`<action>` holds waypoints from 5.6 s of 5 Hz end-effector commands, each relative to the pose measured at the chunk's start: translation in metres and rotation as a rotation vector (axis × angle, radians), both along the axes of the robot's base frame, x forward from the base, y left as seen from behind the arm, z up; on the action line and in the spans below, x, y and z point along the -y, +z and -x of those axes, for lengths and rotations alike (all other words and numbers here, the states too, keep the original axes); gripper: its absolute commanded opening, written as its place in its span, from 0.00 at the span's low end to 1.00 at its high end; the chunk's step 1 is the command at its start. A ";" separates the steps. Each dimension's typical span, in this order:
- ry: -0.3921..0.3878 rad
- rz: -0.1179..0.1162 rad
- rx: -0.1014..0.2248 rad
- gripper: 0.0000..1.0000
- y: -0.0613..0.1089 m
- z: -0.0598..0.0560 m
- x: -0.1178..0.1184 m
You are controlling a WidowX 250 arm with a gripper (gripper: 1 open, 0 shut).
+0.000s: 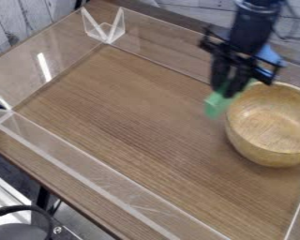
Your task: Remove the green block from inside the brown bowl and put it on the table
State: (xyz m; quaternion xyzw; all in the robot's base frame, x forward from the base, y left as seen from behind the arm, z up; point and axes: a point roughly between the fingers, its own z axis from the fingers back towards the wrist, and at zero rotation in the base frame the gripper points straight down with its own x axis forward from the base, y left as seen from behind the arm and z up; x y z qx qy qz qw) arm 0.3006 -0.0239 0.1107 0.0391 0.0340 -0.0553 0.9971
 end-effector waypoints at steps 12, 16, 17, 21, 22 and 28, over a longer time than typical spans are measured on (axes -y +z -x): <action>0.065 0.099 -0.187 0.00 -0.104 0.065 -0.053; 0.173 0.166 -0.199 1.00 -0.077 0.067 -0.047; 0.170 0.168 -0.185 0.00 -0.081 0.063 -0.049; 0.215 0.239 -0.049 1.00 -0.015 0.057 -0.058; 0.250 0.251 -0.026 1.00 0.024 0.053 -0.065; 0.057 0.238 -0.062 1.00 -0.001 0.061 -0.043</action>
